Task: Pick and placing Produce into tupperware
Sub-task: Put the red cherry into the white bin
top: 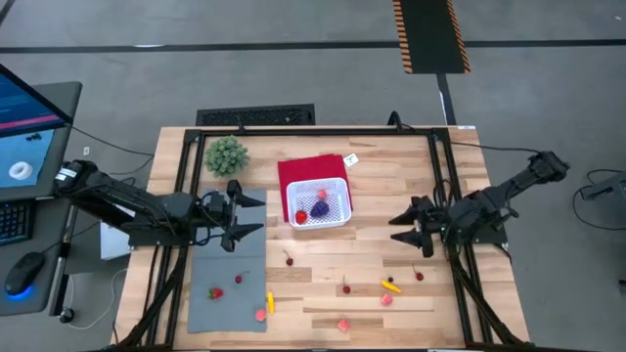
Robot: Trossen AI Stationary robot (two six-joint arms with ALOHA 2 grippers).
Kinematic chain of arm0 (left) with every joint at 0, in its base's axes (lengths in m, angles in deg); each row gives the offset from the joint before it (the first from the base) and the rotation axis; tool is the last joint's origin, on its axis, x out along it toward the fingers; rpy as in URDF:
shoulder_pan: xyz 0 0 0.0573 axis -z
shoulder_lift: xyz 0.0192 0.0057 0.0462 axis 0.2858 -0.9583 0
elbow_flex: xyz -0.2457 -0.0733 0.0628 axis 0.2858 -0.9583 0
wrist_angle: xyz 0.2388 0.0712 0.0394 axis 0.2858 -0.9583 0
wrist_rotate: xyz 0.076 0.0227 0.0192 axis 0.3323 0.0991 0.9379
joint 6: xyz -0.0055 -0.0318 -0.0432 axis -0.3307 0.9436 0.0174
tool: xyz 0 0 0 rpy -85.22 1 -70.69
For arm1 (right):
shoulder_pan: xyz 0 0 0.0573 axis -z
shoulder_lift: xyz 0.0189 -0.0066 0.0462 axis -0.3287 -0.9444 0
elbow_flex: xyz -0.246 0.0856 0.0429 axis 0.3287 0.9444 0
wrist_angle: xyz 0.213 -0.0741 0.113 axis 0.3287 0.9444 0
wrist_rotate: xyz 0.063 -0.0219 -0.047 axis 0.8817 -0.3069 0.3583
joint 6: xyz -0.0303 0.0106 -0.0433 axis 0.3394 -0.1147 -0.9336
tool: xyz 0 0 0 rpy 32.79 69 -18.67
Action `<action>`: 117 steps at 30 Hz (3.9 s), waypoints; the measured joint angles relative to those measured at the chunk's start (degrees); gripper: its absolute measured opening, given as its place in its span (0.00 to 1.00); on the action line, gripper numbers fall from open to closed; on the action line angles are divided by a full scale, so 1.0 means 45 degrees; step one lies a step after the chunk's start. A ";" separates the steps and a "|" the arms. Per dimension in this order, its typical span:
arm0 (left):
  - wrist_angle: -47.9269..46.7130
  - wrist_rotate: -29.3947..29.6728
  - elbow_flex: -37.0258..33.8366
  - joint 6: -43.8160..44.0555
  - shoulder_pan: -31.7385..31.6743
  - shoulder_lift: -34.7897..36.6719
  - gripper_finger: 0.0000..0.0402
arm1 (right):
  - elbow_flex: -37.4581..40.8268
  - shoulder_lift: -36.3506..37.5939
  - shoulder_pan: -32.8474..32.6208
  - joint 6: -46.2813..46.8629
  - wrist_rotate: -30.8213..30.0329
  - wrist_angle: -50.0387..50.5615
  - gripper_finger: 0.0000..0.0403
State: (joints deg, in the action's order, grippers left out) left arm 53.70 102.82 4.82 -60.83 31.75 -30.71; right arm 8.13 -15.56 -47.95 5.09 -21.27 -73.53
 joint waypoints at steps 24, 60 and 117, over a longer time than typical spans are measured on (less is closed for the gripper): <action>0.0123 0.0015 0.0005 0.0043 0.0001 0.0000 0.69 | -0.7991 -1.1475 -0.1674 1.2599 0.3742 1.1549 0.71; 0.0370 0.0023 0.0015 0.0043 0.0005 0.0000 0.69 | -0.8645 -1.5164 -0.2583 1.2926 0.6052 1.0995 0.68; 0.0395 0.0023 0.0015 0.0145 0.0003 -0.0003 0.69 | -0.7350 -1.5155 -0.2671 1.3019 0.6105 0.9316 0.15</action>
State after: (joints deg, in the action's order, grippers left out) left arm 55.47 102.93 4.89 -60.17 31.76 -30.72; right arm -24.94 -83.75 -59.96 63.68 6.21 -31.61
